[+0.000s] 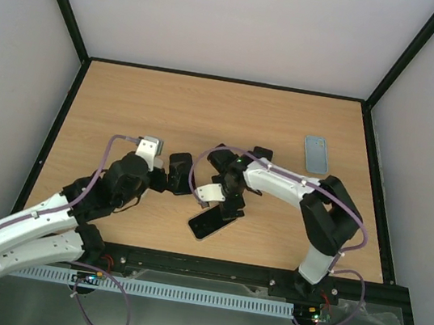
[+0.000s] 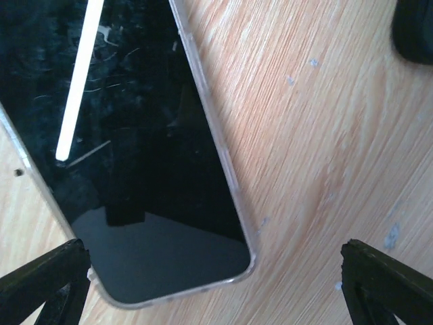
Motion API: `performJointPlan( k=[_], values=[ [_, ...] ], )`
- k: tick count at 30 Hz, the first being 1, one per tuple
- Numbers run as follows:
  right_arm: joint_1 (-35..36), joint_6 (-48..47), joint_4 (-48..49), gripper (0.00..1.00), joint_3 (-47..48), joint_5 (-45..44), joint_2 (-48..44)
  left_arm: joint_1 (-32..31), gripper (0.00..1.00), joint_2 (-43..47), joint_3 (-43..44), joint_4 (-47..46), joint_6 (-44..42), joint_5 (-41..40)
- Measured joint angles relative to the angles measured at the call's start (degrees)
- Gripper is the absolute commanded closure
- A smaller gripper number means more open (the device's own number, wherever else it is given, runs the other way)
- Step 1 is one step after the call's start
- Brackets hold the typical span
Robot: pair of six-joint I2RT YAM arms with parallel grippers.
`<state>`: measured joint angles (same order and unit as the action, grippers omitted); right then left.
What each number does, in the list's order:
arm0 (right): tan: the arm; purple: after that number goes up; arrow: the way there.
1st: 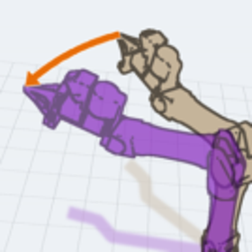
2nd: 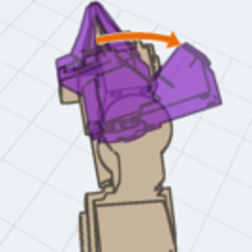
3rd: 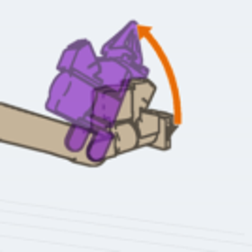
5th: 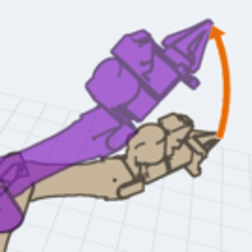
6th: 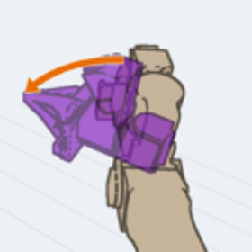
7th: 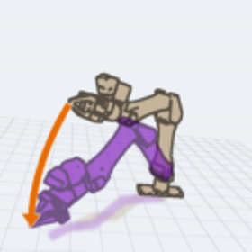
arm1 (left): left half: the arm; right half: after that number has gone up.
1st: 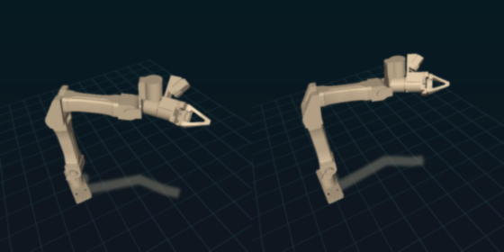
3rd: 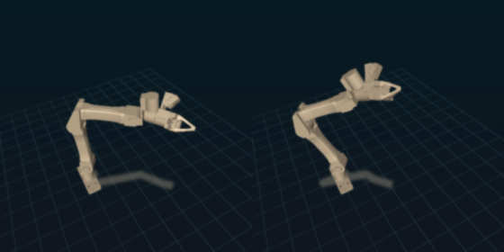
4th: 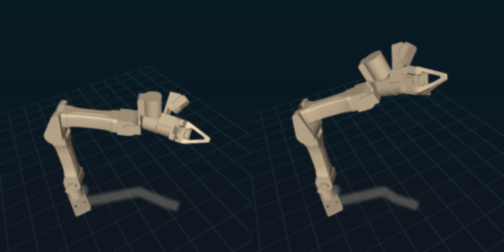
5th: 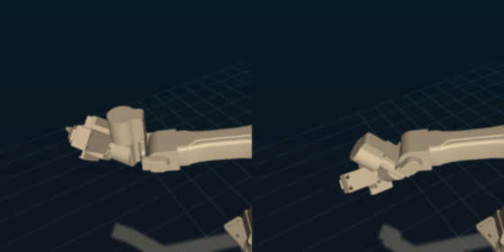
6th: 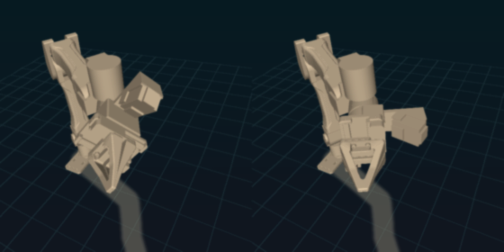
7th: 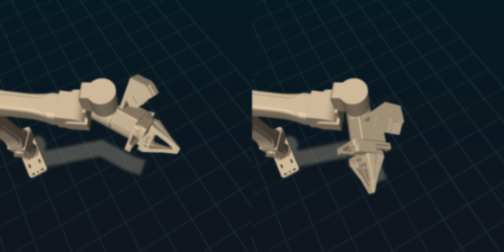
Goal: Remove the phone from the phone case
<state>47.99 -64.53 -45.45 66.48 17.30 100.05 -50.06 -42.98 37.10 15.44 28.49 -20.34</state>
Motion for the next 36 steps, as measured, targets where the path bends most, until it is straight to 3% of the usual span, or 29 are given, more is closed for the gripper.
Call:
performJointPlan(
  k=[9, 14, 20, 25, 36],
  values=[
    [3.9, -3.2, -1.7, 0.02, 2.5, -2.3, 4.8, 0.2, 0.00, 2.0, -0.6, 2.1, 2.8, -1.9],
    [2.3, -2.4, -4.2, 0.02, 4.2, 0.5, 3.8, 0.2, 0.00, 1.4, -0.8, 2.5, 2.6, -0.9],
    [-10.8, 0.5, -2.6, 0.03, 0.4, 5.9, -11.1, -0.6, 0.00, -8.2, 0.9, 3.9, 1.7, 6.0],
    [-10.4, 1.8, -0.6, 0.03, -5.7, 7.4, -20.9, -3.7, 0.00, -10.4, 0.9, 7.2, 4.5, 7.2],
    [-0.4, 0.2, 3.5, 0.03, -6.2, 2.4, -5.1, -1.9, 0.00, -3.0, 0.9, 15.0, 13.4, 2.1]
  ],
)
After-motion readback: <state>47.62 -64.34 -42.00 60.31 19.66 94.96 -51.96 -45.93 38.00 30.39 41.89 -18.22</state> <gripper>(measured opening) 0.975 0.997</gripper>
